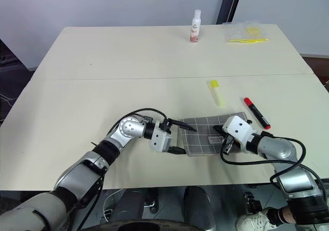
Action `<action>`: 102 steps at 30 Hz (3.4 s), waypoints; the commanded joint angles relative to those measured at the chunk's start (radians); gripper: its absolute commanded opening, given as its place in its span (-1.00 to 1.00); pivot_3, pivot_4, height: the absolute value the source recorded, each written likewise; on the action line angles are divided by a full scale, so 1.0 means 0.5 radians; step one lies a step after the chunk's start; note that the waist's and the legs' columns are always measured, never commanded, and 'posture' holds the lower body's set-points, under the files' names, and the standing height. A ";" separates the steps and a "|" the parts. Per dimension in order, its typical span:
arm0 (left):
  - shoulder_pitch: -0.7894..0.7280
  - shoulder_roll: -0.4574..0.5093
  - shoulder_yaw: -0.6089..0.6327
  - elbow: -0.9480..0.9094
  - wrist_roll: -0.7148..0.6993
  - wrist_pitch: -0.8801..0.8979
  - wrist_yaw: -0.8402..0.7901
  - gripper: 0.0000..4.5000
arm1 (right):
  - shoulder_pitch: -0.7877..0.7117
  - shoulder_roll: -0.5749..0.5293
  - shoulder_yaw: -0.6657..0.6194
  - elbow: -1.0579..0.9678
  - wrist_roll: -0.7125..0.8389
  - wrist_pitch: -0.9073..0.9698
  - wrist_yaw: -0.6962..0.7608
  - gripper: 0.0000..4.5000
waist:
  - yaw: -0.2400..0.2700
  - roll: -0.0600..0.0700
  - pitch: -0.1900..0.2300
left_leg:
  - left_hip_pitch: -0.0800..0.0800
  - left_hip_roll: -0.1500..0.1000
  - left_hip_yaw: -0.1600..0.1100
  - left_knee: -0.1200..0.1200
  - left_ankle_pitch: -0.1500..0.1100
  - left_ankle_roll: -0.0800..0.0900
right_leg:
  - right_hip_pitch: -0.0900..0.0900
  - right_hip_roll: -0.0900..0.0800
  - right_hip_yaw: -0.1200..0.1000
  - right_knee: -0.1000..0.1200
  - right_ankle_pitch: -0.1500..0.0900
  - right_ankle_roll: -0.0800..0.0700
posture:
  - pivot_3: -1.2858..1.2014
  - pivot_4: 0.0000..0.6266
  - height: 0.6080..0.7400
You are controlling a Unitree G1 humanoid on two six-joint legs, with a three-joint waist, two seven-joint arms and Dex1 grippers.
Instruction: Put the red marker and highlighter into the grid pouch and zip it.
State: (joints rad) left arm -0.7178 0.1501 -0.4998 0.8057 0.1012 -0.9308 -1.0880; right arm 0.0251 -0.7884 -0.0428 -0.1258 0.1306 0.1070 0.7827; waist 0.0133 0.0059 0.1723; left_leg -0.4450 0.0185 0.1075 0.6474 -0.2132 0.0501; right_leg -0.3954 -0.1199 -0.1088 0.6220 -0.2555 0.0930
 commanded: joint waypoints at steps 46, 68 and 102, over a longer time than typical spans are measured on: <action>0.462 0.379 0.491 -1.231 -0.589 1.118 0.120 -1.00 | 0.027 0.380 -0.653 -0.309 1.100 1.028 -0.276 0.97 | 0.000 0.003 0.001 | -0.011 0.003 -0.003 0.000 -0.001 0.002 | 0.001 0.001 -0.004 -0.003 0.001 0.000 | 0.03 -0.52 1.00; 0.443 0.338 0.373 -1.083 -0.443 0.947 0.045 -1.00 | -0.127 -0.286 0.171 -0.879 0.459 0.809 0.175 -0.99 | -0.001 0.005 0.001 | -0.031 0.003 -0.001 0.011 -0.003 0.002 | -0.021 0.001 -0.005 0.006 0.000 -0.003 | 0.03 -0.52 1.00; 0.352 0.205 0.455 -1.033 -0.545 0.913 0.117 -1.00 | 0.114 -0.088 -0.936 -1.199 1.435 1.278 0.292 0.96 | 0.005 0.003 0.002 | -0.035 0.003 -0.005 0.030 -0.007 0.013 | -0.013 -0.004 -0.006 0.014 0.005 0.005 | 0.03 -0.52 1.00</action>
State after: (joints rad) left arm -0.5424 0.2487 -0.3042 0.3366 -0.1338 -0.4836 -1.0393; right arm 0.0743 -0.8392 -0.3731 -0.7050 0.7281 0.7169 0.9417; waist 0.0160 0.0072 0.1734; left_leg -0.4626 0.0199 0.1050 0.6626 -0.2170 0.0568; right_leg -0.4017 -0.1221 -0.1116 0.6287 -0.2529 0.0954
